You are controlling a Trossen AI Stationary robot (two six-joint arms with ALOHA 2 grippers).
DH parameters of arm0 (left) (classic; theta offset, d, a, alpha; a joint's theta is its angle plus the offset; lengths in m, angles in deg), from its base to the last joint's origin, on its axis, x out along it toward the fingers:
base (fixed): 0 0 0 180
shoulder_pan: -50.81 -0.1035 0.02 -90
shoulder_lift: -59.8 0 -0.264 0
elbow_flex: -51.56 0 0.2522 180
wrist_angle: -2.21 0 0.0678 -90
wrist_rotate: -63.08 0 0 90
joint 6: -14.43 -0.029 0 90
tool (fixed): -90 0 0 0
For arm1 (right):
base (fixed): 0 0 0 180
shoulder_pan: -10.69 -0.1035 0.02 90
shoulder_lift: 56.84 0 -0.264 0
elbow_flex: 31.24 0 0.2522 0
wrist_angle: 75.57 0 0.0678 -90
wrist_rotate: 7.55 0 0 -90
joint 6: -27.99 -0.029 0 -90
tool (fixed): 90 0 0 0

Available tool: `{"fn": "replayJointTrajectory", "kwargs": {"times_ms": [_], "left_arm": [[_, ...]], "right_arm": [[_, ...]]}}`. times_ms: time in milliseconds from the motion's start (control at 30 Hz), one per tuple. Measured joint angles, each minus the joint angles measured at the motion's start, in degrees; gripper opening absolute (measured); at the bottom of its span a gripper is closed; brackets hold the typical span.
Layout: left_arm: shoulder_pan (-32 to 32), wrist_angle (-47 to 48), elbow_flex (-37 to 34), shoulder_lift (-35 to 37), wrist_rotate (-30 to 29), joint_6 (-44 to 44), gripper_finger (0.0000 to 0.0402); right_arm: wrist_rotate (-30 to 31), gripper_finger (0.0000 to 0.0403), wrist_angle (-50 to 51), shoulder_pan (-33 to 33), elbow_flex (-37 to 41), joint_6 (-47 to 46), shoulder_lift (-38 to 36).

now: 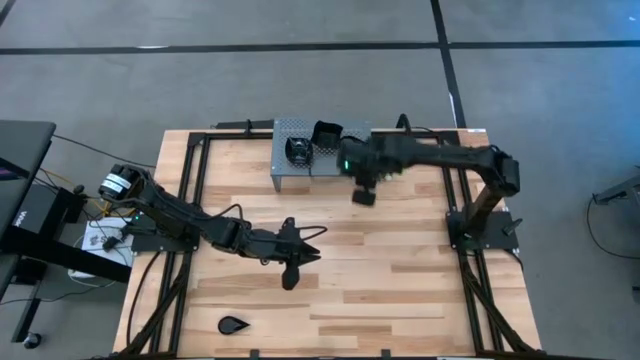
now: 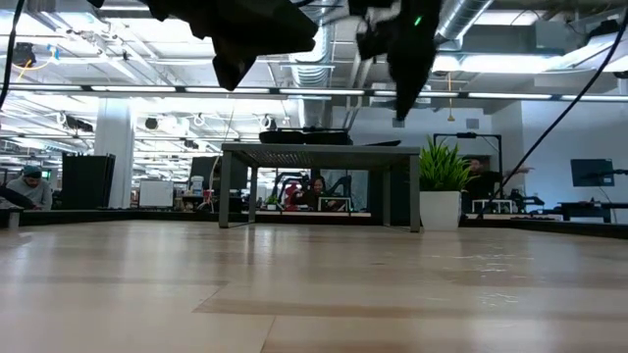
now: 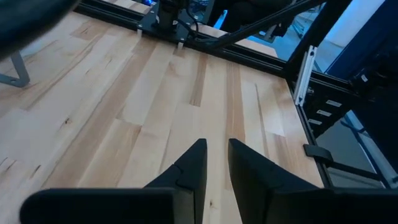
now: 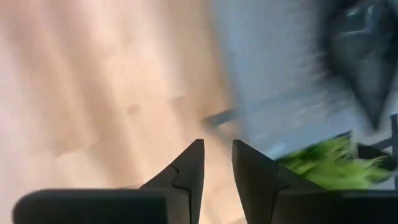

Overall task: Pick & Place Mini shaped plates
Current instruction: Stack the black drop-shaped plate on top of the stacked black drop-shaped plates on the shelf

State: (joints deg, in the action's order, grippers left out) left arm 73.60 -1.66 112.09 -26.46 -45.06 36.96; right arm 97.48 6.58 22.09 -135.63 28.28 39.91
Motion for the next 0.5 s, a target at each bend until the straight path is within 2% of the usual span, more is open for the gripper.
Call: {"fn": "replayJointTrajectory", "kwargs": {"times_ms": [100, 267, 400, 500], "left_arm": [[0.55, 0.00, 0.00, 0.00, 0.01, 0.00, 0.0066], [1.33, -0.05, 0.00, 0.00, 0.01, 0.00, 0.0066], [2.71, -0.03, 0.00, 0.00, 0.01, 2.27, 0.0066], [3.70, 0.20, 0.00, 0.00, 1.99, 7.73, 0.0066]], "right_arm": [[-0.17, 0.0076, 4.58, -7.94, 0.00, -3.89, -0.85], [-1.85, 0.0076, 11.58, -23.22, 0.02, -5.39, -2.53], [-1.20, 0.0076, 10.38, -34.47, 0.05, -7.74, -5.82], [4.39, 0.0076, 3.09, -42.39, 2.79, -7.42, -10.39]]}}
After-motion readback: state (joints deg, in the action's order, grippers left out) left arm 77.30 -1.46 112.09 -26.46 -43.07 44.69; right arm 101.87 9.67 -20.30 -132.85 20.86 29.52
